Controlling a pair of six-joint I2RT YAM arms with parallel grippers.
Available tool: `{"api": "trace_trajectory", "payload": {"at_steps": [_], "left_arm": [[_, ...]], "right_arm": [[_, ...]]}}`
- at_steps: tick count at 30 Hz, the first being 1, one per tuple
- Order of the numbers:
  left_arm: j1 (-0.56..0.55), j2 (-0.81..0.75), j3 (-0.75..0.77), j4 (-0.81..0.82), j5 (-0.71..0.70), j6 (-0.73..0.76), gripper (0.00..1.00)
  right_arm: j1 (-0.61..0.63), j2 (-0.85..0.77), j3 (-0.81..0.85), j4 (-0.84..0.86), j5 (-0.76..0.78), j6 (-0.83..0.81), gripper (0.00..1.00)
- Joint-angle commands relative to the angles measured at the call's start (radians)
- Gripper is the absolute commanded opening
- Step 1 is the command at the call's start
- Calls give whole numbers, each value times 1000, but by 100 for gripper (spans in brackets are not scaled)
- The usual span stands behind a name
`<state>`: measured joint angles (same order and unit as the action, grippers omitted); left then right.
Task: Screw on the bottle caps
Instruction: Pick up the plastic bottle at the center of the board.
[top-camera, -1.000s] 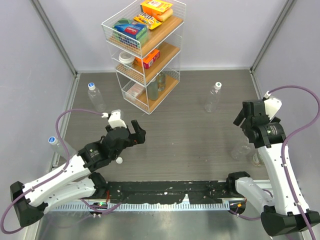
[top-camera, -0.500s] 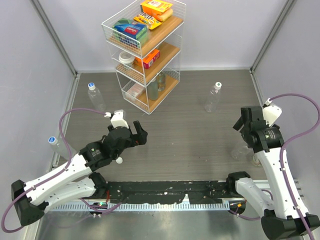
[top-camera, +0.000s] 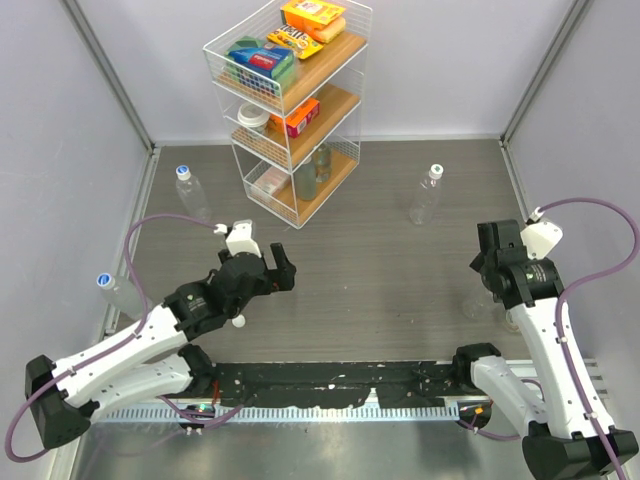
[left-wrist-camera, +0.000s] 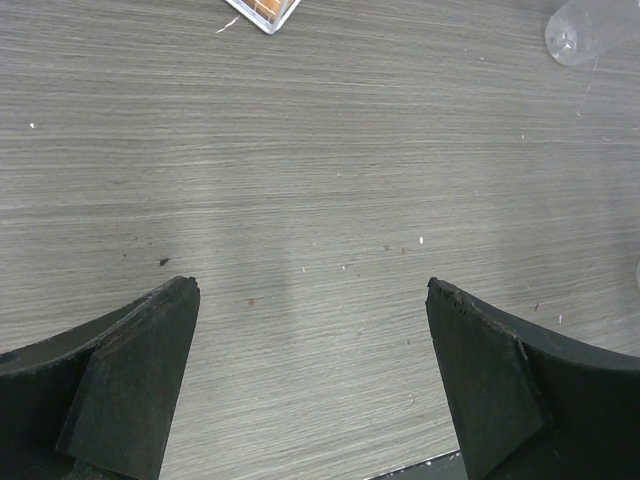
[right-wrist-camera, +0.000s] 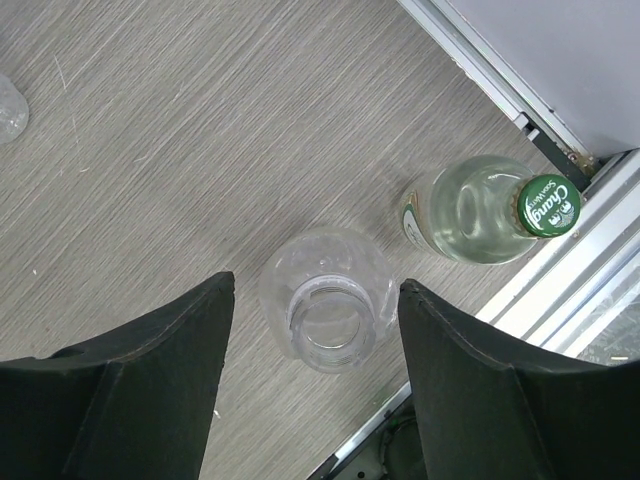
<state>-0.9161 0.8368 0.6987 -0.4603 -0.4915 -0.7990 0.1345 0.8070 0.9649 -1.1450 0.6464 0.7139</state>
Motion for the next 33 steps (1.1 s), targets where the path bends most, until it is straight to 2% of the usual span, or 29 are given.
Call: {"api": "trace_trajectory", "payload": {"at_steps": [1,6,8,9,15,17,20,24,25,30,33], "left_arm": [[0,-2,16,26,1,18,100],[0,-16,13,6,-10,12,100],[0,-24,9,6,-10,12,100],[0,-27,5,8,-1,15,100],[0,-82,-24,46,47,61,100],[0,-111,-56,98,92,92,100],[0,-165,-152,314,253,185,100],[0,-202,-238,547,486,273,100],[0,-194,-238,573,577,290,100],[0,-70,-147,600,761,392,100],[0,54,-91,661,878,411,100]], "right_arm": [[-3,1,-11,21,45,36,69],[-4,11,-11,19,48,41,60],[-3,8,-11,19,48,41,52],[-3,6,-12,19,50,44,43],[-3,-8,1,19,35,21,23],[-3,-12,9,30,4,-5,17],[-3,-17,23,65,-79,-77,13],[-3,-20,32,172,-310,-261,8],[-3,-17,35,207,-409,-283,7],[1,44,86,284,-880,-447,7],[4,73,104,335,-1060,-456,5]]}}
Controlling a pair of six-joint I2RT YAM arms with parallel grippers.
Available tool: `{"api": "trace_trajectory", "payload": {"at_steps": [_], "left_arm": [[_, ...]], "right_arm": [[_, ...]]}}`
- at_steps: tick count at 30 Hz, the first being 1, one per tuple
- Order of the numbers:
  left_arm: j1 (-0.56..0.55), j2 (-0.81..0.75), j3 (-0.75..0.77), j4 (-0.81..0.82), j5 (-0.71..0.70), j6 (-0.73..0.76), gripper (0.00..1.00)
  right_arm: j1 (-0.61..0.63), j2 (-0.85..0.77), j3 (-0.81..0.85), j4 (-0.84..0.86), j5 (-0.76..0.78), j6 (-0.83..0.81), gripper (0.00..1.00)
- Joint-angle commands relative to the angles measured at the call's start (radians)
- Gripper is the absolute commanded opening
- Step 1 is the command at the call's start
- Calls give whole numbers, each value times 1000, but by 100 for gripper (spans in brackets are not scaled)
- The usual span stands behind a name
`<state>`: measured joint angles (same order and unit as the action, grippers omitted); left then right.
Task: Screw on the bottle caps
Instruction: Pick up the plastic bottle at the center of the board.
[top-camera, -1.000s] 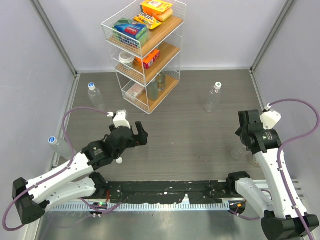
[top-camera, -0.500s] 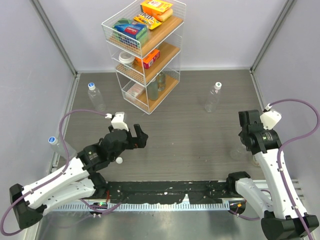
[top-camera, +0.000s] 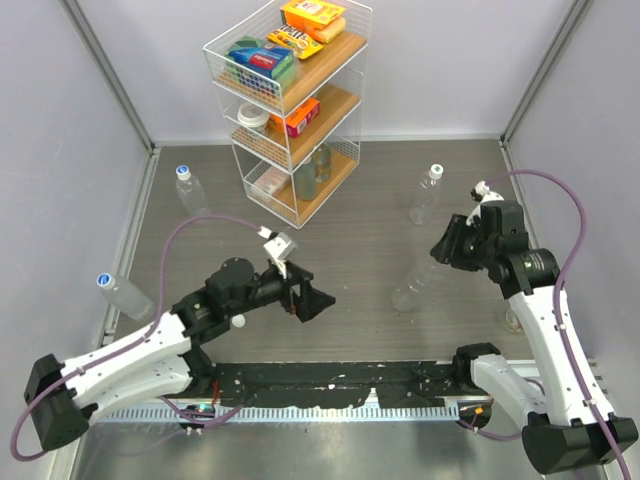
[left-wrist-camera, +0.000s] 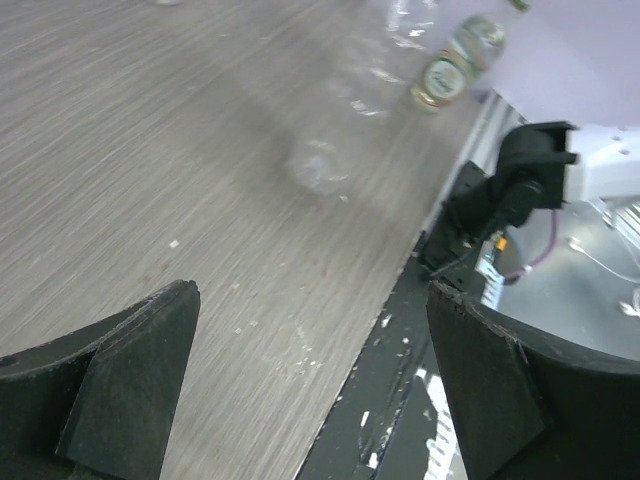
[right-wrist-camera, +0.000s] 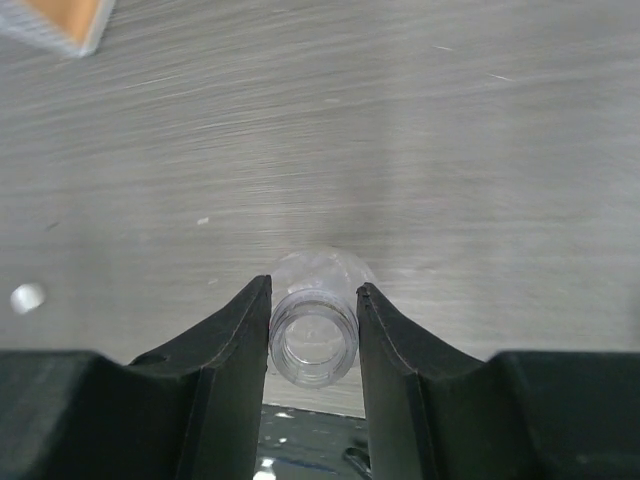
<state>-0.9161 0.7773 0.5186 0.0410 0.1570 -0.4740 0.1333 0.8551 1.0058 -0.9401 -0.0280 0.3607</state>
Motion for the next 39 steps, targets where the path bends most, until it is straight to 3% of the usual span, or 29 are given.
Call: {"api": "trace_trajectory", "payload": {"at_steps": [1,6,12,17,21,30,39], "left_arm": [[0,155,106,181,268,84,100],[-4,347,224,192,387,75,100],[-23,454,262,252,516,60,100],[-36,471,268,238,483,54,100],[-36,459,273,194,421,75,100],[-36,430,210,290,539,66,82],[-36,421,198,329,550,51,53]], "right_arm": [[11,36,66,147,-453,-103,4],[97,50,97,201,-517,-98,3],[337,101,151,227,-506,-140,1],[482,148,171,259,-521,-155,1],[494,156,182,314,-530,-111,1],[494,174,220,273,-567,-172,1],[494,159,267,215,-570,-240,2]]}}
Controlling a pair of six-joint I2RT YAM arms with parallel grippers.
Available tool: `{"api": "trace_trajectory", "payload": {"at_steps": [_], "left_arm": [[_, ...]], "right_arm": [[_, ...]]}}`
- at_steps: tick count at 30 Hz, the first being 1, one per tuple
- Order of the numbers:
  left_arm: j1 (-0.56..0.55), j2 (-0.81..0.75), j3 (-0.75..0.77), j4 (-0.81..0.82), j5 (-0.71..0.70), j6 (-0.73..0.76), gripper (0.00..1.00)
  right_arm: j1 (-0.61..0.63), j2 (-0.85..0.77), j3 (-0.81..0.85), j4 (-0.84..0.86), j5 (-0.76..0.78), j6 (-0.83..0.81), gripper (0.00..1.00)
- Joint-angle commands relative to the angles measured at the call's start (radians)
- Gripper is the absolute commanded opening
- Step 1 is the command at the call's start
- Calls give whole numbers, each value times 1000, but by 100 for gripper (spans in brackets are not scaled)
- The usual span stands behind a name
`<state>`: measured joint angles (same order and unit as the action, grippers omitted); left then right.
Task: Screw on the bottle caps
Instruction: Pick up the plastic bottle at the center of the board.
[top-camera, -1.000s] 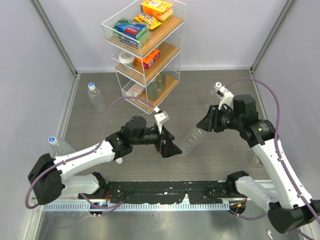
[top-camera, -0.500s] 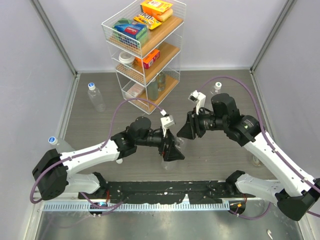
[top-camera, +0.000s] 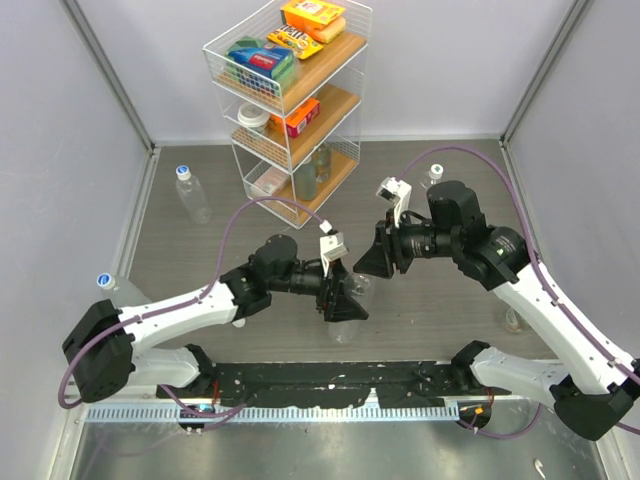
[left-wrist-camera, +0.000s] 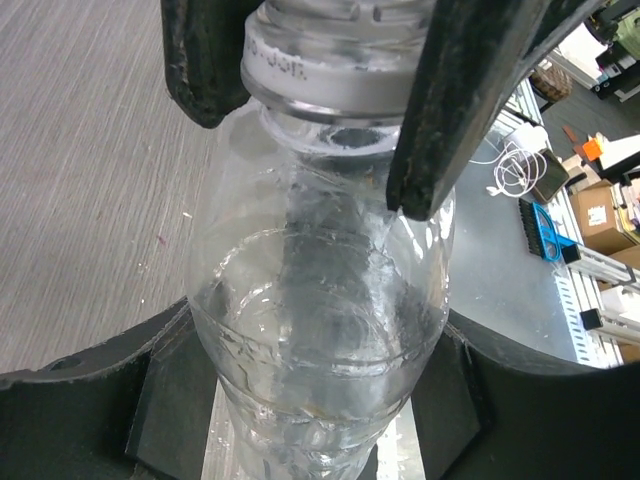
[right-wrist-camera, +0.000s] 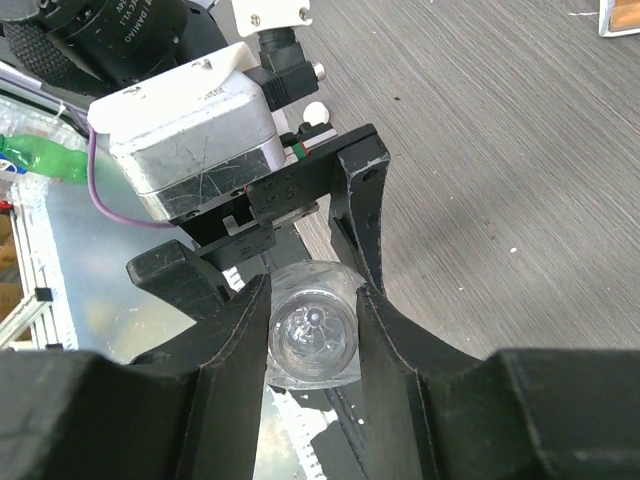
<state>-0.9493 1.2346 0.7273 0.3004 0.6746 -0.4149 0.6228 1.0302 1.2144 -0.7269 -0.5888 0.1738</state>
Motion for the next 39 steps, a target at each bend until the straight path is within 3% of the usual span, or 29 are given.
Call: {"api": "trace_trajectory", "payload": {"at_steps": [1,4,6,7,10,12,19,25,30,34,39], "left_arm": [[-3,-40,-12,69,22,-9,52],[-3,-50,-16,65,-24,-13,49],[-3,-60,-20,59,-90,-28,48],[-3,-64,-16,46,-119,-28,47],[-3,-75,3,2,-180,-18,42],[-3,-86,9,-10,-223,-24,39],[-3,-119,-14,86,-297,-48,38],[-3,-153,-54,222,-481,-140,36],[-3,-222,-68,210,-731,-237,35],[-3,-259,-81,227,-762,-289,36],[-3,-248,-85,276,-762,-343,36]], "right_arm": [[5,-21,62,0,-5,-53,4],[5,-57,59,3,47,-51,13],[5,-87,40,39,50,-40,36],[3,-99,22,64,67,-11,56],[5,-172,-27,173,150,64,77],[6,-223,-82,245,214,113,82],[5,-280,-275,529,244,259,85],[5,-304,-415,771,159,303,84],[5,-364,-464,698,95,248,85],[5,-403,-512,635,78,228,86],[5,-337,-518,760,18,299,86]]}}
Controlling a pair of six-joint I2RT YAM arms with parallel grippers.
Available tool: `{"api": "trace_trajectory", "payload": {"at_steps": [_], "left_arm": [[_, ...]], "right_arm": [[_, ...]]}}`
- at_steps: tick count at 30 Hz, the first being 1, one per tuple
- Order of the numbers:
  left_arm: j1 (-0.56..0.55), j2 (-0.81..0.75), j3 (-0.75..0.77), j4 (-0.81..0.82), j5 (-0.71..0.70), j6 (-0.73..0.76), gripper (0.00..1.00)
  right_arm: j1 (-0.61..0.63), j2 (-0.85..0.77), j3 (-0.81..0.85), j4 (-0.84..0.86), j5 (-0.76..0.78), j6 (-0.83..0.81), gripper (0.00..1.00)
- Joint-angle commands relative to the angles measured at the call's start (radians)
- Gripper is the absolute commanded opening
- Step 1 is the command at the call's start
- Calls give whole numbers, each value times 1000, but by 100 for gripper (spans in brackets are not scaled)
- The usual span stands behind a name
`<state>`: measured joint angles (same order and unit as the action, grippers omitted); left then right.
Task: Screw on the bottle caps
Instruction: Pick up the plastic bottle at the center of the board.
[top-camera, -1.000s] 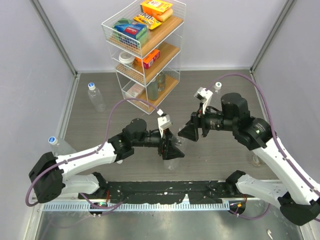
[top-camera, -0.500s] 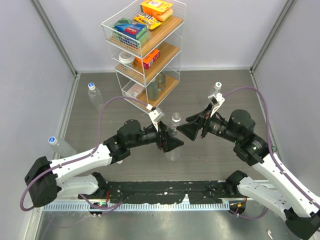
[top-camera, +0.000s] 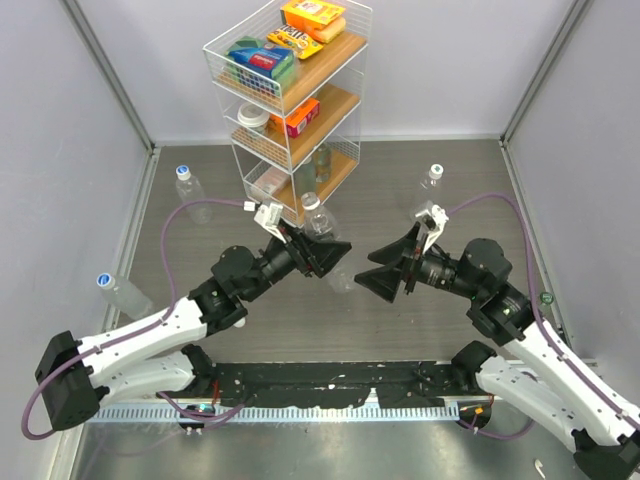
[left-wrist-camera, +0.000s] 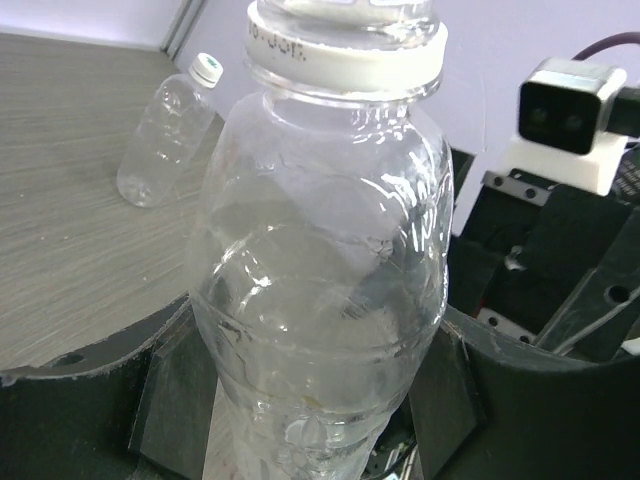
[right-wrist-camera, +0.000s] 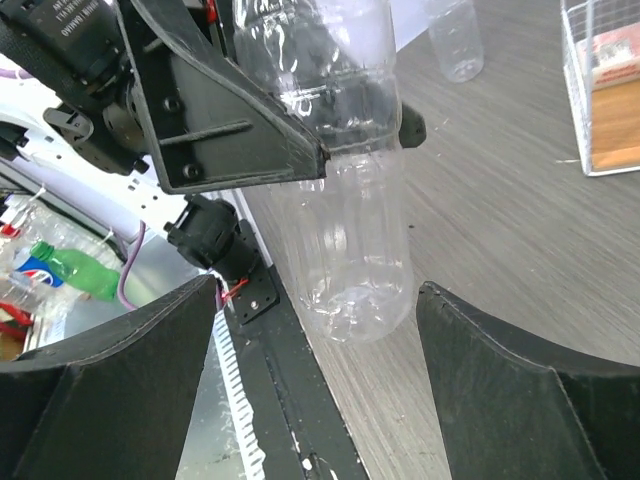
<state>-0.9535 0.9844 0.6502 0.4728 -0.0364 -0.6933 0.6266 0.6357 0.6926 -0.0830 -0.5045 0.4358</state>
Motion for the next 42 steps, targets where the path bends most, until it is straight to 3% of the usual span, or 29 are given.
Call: {"api": "trace_trajectory", "payload": {"at_steps": [1,8,12,13,16,19,22,23,27,28,29,32,38,42], "left_arm": [[1,10,-7,119,-43,-67,36],[1,37,-21,234,18,-120,37],[1,56,-11,242,16,-129,39],[1,63,-8,250,29,-132,39],[1,83,-3,280,63,-144,42],[1,89,2,291,69,-155,43],[1,83,11,280,69,-150,45],[1,79,9,271,69,-140,50],[1,28,3,190,46,-92,84],[1,13,0,179,46,-84,96],[1,-4,-6,176,52,-77,100],[1,-45,-15,161,47,-57,100],[1,-96,-23,93,-76,-54,99],[1,-82,-17,98,-56,-54,69]], "right_arm": [[1,93,25,112,-74,35,85],[4,205,68,103,-147,11,82],[8,237,45,213,-193,69,74],[8,242,36,259,-195,79,67],[13,263,38,301,-236,100,61],[16,286,47,295,-250,96,35],[16,277,54,272,-218,83,24],[18,274,59,231,-194,58,20],[18,231,93,90,-181,-21,16],[15,219,102,50,-181,-29,15],[16,214,107,1,-184,-46,12],[16,208,131,-121,-212,-94,7],[15,196,134,-141,-229,-114,6],[16,206,142,-188,-233,-160,6]]}}
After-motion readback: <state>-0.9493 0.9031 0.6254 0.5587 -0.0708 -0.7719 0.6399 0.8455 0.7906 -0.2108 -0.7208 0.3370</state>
